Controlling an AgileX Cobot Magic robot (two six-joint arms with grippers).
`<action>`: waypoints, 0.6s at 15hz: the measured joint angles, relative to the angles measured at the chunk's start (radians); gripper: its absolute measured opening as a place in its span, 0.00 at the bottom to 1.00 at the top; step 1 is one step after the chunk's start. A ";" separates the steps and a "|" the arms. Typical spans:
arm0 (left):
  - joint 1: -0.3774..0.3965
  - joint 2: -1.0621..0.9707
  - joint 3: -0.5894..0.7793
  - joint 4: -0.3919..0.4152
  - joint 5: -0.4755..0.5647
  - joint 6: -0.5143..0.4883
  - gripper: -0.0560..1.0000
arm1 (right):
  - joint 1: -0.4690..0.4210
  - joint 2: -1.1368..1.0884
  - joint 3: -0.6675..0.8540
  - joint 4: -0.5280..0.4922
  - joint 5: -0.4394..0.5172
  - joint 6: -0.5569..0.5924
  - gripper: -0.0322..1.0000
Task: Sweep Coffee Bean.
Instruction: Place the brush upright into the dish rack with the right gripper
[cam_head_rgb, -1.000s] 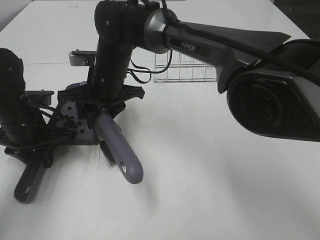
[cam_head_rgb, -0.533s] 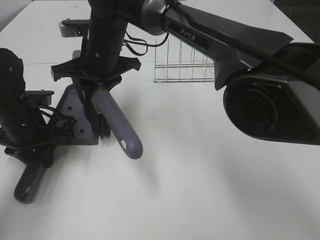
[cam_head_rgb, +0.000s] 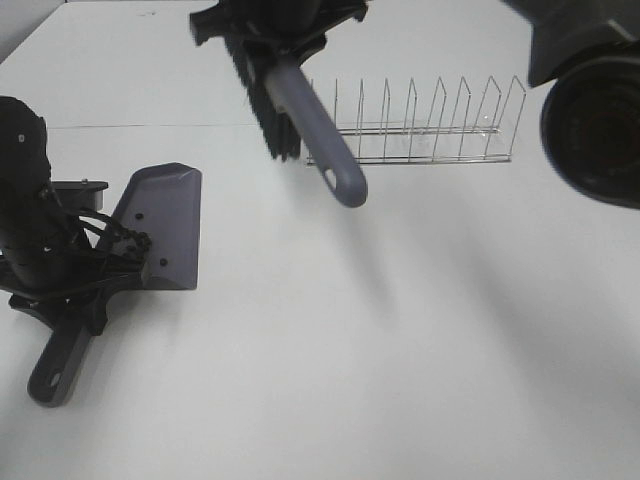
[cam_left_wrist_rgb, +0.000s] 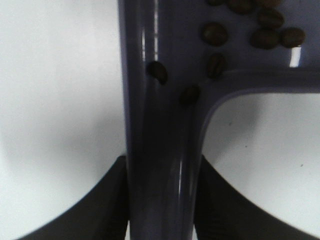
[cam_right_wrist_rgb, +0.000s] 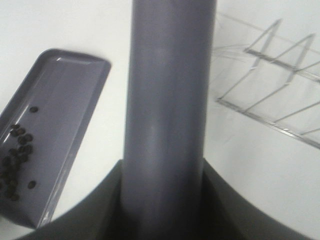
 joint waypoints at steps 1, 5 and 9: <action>0.000 0.000 0.000 0.000 0.000 0.000 0.36 | -0.037 -0.027 0.002 -0.002 0.000 -0.007 0.30; 0.000 0.000 0.000 0.000 0.000 0.000 0.36 | -0.197 -0.179 0.176 -0.007 -0.003 -0.025 0.30; 0.000 0.000 0.000 0.000 0.000 0.000 0.36 | -0.365 -0.326 0.444 -0.011 -0.002 -0.031 0.30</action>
